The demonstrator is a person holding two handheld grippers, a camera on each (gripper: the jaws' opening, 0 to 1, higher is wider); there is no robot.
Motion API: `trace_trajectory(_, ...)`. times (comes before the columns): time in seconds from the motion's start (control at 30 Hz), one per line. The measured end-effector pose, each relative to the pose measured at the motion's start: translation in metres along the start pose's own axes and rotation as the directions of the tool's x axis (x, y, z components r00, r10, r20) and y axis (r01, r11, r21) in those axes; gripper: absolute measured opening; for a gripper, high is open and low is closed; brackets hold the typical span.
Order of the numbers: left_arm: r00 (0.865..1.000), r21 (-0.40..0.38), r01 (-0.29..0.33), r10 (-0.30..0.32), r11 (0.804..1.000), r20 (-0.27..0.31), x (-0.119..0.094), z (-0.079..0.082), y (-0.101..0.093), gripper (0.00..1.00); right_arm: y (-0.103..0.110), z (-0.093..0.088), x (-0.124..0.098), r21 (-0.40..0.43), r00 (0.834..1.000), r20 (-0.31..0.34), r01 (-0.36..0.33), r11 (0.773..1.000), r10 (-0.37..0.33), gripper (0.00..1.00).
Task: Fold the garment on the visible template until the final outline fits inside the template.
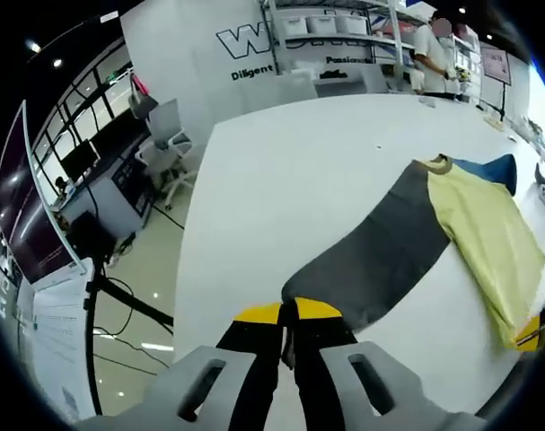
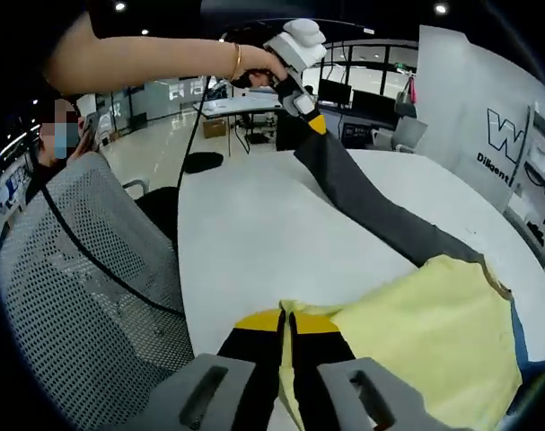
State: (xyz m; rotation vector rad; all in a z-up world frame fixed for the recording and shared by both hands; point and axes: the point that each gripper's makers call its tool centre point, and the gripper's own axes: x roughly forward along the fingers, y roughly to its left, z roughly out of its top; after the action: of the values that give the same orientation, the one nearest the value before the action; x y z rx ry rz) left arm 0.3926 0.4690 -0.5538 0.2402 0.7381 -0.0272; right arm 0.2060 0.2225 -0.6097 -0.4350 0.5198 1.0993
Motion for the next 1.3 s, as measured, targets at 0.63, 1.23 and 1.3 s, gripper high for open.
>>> trace_trajectory(0.63, 0.978, -0.086, -0.139, 0.151, 0.987, 0.147, -0.010, 0.038, 0.035, 0.08, 0.016, -0.070, -0.004, 0.195, 0.974, -0.224, 0.007, 0.981, 0.037, 0.00)
trace_trajectory(1.23, 0.957, -0.118, -0.207, 0.226, 0.971, 0.180, -0.008, 0.052, 0.055, 0.07, 0.001, -0.057, -0.027, 0.197, 0.993, -0.114, 0.052, 0.979, -0.030, 0.00)
trace_trajectory(1.3, 0.953, -0.114, -0.219, 0.237, 0.969, 0.186, -0.009, 0.054, 0.058, 0.07, -0.001, -0.022, -0.037, 0.161, 0.997, 0.053, 0.055, 0.985, -0.064, 0.00)
